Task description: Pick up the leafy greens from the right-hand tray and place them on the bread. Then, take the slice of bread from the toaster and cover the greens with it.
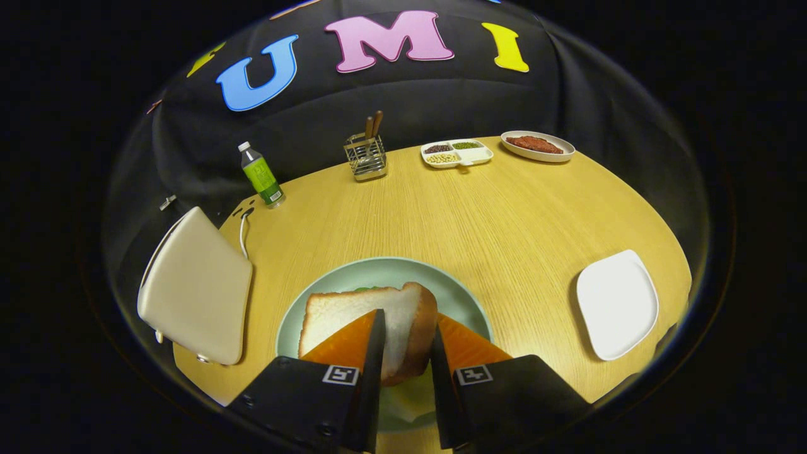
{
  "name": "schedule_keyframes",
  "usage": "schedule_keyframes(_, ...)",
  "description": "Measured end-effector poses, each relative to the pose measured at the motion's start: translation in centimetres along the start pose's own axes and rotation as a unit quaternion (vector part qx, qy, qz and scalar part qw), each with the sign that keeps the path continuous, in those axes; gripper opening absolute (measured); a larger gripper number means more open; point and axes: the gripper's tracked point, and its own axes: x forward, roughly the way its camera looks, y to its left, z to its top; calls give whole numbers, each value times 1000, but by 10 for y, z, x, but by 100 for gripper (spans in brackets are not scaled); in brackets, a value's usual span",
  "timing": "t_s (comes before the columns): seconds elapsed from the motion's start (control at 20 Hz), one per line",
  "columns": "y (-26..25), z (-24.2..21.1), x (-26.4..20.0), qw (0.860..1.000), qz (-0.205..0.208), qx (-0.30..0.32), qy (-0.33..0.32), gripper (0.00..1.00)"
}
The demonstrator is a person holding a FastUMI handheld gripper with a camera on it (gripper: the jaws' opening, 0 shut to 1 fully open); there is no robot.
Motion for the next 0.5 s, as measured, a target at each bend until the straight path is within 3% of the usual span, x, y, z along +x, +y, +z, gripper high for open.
schedule_keyframes(0.1,-7,1,2,1000,-11,-6,3,46)
schedule_keyframes(0.2,-13,0,0,1000,-19,-9,6,62)
schedule_keyframes(0.3,-19,2,-1,1000,-29,-11,5,69)
schedule_keyframes(0.35,-18,4,-1,1000,-27,-14,2,79)
schedule_keyframes(0.5,-17,9,-7,1000,-23,-22,-2,87)
